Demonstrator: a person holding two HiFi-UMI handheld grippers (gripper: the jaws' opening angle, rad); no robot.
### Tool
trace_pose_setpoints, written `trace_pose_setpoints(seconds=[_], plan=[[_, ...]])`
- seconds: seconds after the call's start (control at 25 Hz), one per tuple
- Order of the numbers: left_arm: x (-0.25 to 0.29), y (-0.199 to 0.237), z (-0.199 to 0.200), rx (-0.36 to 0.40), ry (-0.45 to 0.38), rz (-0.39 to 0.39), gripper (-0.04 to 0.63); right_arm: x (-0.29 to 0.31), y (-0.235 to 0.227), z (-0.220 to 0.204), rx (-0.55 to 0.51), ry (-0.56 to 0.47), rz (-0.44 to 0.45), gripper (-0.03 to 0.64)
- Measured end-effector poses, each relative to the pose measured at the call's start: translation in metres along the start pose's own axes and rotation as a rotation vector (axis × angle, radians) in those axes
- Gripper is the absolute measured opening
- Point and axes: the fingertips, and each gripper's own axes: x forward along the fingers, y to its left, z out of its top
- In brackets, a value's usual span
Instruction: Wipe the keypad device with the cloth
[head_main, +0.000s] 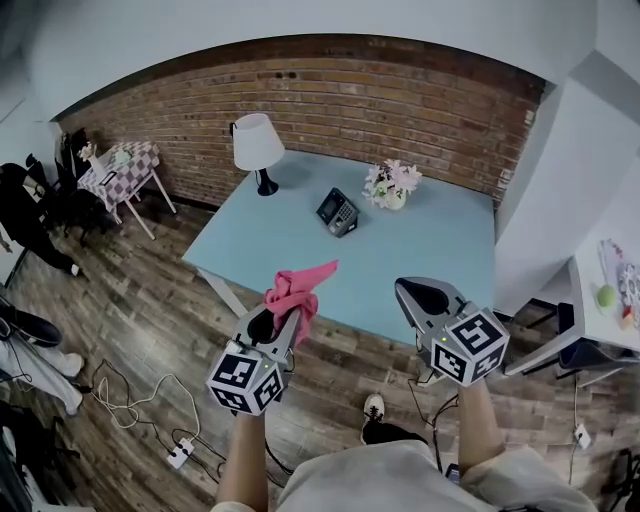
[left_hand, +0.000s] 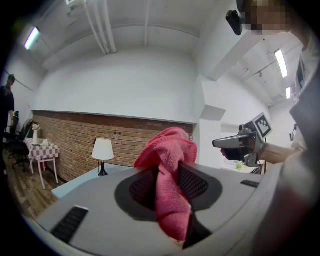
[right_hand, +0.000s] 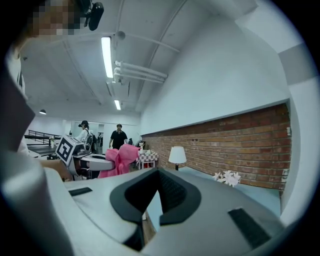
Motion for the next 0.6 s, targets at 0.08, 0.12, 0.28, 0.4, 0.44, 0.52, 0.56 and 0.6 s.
trace_pose_setpoints(seconds=[0.08, 0.12, 0.28, 0.4, 0.44, 0.52, 0.56, 0.6], plan=[[0.022, 0.006, 0.004, 0.001, 0.004, 0.015, 0.147, 0.015, -0.021, 0.003, 0.0, 0.001, 0.016, 0.015], [0.033, 0.01, 0.006, 0.002, 0.006, 0.023, 0.149, 0.022, -0.031, 0.005, 0.001, 0.004, 0.025, 0.015], [0.071, 0.023, 0.013, 0.005, 0.016, 0.049, 0.149, 0.051, -0.069, 0.006, 0.011, 0.03, 0.041, 0.015], [0.095, 0.031, 0.015, 0.004, 0.024, 0.065, 0.149, 0.066, -0.094, 0.004, 0.012, 0.051, 0.035, 0.015], [0.102, 0.032, 0.016, 0.003, 0.025, 0.07, 0.149, 0.07, -0.101, 0.004, 0.011, 0.055, 0.035, 0.015], [0.115, 0.035, 0.018, 0.001, 0.027, 0.082, 0.149, 0.077, -0.115, 0.002, 0.006, 0.055, 0.035, 0.015], [0.122, 0.037, 0.019, 0.002, 0.028, 0.088, 0.149, 0.081, -0.122, 0.002, 0.002, 0.053, 0.033, 0.015], [0.128, 0.04, 0.02, 0.002, 0.03, 0.095, 0.149, 0.085, -0.13, 0.001, -0.001, 0.05, 0.03, 0.017]])
